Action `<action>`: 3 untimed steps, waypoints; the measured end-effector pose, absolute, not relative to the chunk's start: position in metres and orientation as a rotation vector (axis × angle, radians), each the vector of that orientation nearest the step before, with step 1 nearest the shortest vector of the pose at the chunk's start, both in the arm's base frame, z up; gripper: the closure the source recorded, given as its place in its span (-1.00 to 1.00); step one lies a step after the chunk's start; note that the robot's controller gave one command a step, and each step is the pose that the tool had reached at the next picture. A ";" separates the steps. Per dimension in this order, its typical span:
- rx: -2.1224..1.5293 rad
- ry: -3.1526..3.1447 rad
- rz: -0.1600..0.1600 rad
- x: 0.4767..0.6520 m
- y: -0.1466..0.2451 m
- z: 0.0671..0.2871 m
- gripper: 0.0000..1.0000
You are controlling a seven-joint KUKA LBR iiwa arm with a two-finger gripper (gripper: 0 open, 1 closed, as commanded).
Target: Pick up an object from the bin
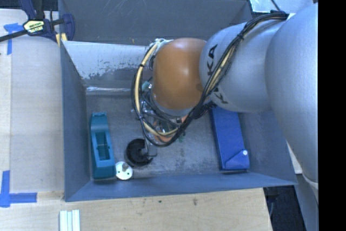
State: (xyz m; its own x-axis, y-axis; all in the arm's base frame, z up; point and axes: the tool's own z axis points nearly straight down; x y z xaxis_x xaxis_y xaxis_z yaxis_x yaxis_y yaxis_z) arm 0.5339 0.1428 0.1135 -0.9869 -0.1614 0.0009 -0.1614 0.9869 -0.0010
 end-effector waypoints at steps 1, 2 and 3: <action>0.251 -3.138 -0.004 0.546 0.163 0.135 -1.00; 0.363 -3.133 -0.004 0.527 0.149 0.116 -1.00; 0.510 -3.096 0.000 0.524 0.124 0.082 -1.00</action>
Offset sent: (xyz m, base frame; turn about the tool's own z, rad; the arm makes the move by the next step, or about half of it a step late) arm -0.0418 -0.0184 -0.0320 -0.1722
